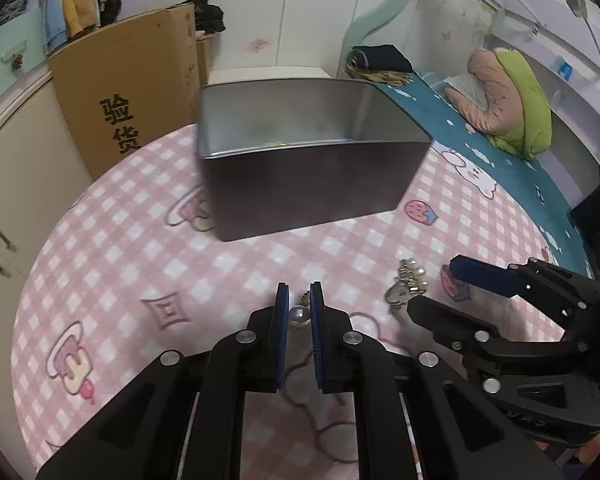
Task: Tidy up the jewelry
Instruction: 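Close the left gripper on a pearl earring while the right gripper grasps the silver keychain, then carry both items into the grey tin and open both grippers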
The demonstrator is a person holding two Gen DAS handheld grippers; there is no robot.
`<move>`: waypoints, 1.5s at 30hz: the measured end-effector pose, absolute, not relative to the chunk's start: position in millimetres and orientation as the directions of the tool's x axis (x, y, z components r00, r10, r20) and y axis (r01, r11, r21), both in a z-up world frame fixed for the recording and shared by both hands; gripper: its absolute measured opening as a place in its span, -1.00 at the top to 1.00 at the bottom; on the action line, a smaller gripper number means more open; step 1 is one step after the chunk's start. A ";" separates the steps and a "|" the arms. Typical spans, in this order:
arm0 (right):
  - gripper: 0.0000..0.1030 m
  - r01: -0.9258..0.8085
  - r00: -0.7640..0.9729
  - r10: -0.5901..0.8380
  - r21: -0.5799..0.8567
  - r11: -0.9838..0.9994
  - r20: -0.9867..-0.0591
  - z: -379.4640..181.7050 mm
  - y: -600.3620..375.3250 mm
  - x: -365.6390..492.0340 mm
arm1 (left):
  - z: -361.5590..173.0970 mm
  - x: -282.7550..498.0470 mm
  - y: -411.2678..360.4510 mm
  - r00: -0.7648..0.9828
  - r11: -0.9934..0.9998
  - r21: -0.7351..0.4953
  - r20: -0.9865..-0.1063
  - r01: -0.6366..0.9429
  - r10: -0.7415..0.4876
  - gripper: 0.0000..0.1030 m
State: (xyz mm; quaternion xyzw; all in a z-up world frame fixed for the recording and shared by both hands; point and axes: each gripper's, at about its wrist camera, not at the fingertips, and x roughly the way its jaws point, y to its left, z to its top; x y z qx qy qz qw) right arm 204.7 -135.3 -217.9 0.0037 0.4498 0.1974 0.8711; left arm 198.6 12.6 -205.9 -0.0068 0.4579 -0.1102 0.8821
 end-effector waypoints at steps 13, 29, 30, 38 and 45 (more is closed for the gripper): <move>0.51 -0.394 0.554 0.278 0.047 0.918 -0.785 -220.0 -106.3 202.2 | -207.6 193.9 24.5 0.552 0.972 -0.145 -0.803 0.185 -0.224 0.82; 0.77 -0.400 0.585 0.355 0.122 0.908 -0.729 -181.2 -121.7 196.2 | -178.3 188.1 24.0 0.593 0.962 -0.160 -0.762 0.220 -0.262 0.82; 0.77 -0.401 0.588 0.358 0.123 0.908 -0.725 -177.2 -123.4 196.1 | -173.0 187.6 23.1 0.602 0.962 -0.156 -0.754 0.224 -0.263 0.82; 0.77 -0.405 0.632 0.381 0.132 0.905 -0.675 -142.9 -128.5 199.6 | -145.2 190.6 13.9 0.650 0.961 -0.130 -0.713 0.246 -0.263 0.82; 0.77 -0.411 0.658 0.406 0.149 0.899 -0.634 -117.4 -130.1 215.9 | -116.0 204.0 10.1 0.697 0.962 -0.092 -0.672 0.256 -0.250 0.82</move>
